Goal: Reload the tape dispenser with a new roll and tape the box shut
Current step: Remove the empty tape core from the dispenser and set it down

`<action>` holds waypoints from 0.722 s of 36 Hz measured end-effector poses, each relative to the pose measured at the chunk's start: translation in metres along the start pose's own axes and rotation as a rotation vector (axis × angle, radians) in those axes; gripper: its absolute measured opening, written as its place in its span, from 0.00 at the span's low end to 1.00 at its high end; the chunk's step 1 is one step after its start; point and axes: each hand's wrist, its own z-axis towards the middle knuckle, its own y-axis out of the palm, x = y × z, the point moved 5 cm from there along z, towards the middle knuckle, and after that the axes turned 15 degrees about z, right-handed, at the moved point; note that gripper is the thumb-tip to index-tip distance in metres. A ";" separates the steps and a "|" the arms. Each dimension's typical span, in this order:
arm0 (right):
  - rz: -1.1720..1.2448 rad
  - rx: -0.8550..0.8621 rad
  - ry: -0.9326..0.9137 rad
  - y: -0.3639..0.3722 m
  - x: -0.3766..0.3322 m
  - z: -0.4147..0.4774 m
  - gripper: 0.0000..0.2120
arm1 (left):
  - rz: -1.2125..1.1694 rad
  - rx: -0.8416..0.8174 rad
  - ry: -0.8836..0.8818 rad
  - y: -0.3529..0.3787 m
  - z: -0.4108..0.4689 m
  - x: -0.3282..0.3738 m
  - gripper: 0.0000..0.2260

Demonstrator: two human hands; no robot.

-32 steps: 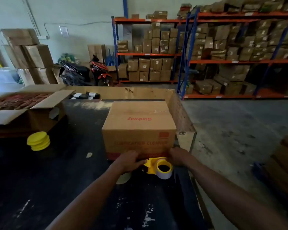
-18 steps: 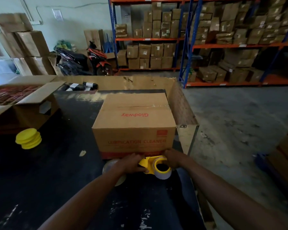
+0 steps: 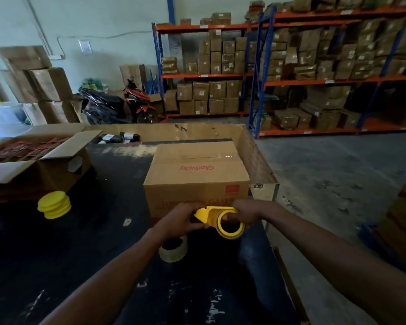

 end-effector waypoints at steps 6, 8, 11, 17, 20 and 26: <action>-0.155 0.154 -0.121 -0.053 -0.063 -0.018 0.08 | -0.505 0.239 -0.337 -0.021 -0.015 -0.014 0.34; -0.171 0.214 -0.144 -0.074 -0.087 -0.025 0.08 | -0.677 0.208 -0.402 -0.024 -0.015 -0.010 0.36; -0.140 0.289 -0.193 -0.096 -0.118 -0.036 0.11 | -0.884 0.118 -0.351 -0.034 -0.011 0.011 0.37; -0.133 0.279 -0.168 -0.116 -0.154 -0.050 0.17 | -1.067 0.337 -0.324 -0.080 -0.007 0.038 0.14; -0.123 0.237 -0.163 -0.123 -0.168 -0.060 0.26 | -1.008 0.418 -0.313 -0.091 -0.014 0.040 0.13; -0.217 0.279 -0.225 -0.146 -0.202 -0.087 0.30 | -0.963 0.477 -0.277 -0.110 -0.017 0.043 0.13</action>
